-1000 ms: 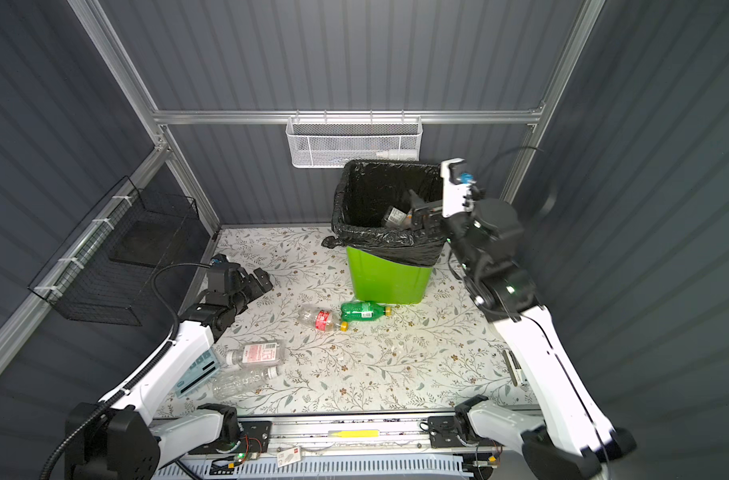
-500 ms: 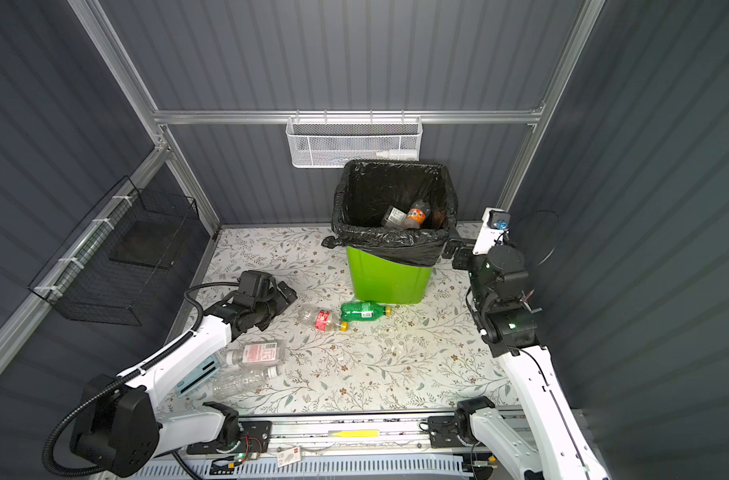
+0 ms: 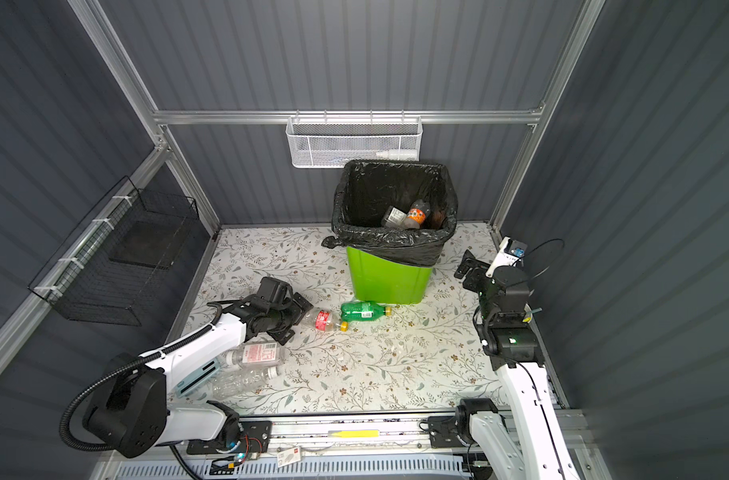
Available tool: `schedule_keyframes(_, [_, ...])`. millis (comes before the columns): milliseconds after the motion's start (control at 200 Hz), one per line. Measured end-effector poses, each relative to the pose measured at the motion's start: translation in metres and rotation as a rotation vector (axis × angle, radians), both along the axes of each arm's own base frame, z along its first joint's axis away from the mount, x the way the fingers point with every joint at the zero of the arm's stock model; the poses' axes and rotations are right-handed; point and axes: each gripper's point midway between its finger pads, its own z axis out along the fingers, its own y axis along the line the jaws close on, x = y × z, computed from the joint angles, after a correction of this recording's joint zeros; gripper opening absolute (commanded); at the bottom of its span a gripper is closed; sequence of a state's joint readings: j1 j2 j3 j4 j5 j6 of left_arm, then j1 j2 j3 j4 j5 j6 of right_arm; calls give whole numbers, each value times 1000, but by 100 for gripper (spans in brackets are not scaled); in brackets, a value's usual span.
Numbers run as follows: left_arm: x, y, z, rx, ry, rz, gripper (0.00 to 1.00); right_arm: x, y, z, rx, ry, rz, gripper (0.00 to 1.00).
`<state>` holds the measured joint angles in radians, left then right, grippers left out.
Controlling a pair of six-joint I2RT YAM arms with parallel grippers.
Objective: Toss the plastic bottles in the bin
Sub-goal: 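Withdraw the right gripper while the left gripper grasps the red-labeled clear bottle, then lift the red-labeled bottle with the left gripper and drop it into the bin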
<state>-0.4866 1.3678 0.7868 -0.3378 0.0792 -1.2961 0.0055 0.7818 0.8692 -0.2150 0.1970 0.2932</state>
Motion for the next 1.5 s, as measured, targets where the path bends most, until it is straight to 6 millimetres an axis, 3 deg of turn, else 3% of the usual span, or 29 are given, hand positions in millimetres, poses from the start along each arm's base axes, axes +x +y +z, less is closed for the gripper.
schedule_keyframes(435, [7, -26, -38, -64, 77, -23, 95, -12, -8, -8, 35, -6, -27, 99])
schedule_keyframes(605, [22, -38, -36, -92, 59, -36, 92, -15, -10, -10, 37, 0, -32, 99])
schedule_keyframes(756, [30, -46, -37, -116, 42, -45, 83, -15, -10, -11, 42, 4, -30, 99])
schedule_keyframes(966, [33, -50, -41, -129, 39, -50, 60, -16, -11, -13, 46, 13, -33, 99])
schedule_keyframes(1351, [40, -45, -38, -123, 11, -46, 47, -17, -12, -13, 48, 15, -35, 99])
schedule_keyframes(1421, [47, -38, -28, -122, -23, -42, 45, -17, -13, -14, 48, 16, -36, 99])
schedule_keyframes(1501, [67, -21, 1, -119, -109, -18, 43, -17, -14, -13, 48, 14, -39, 99])
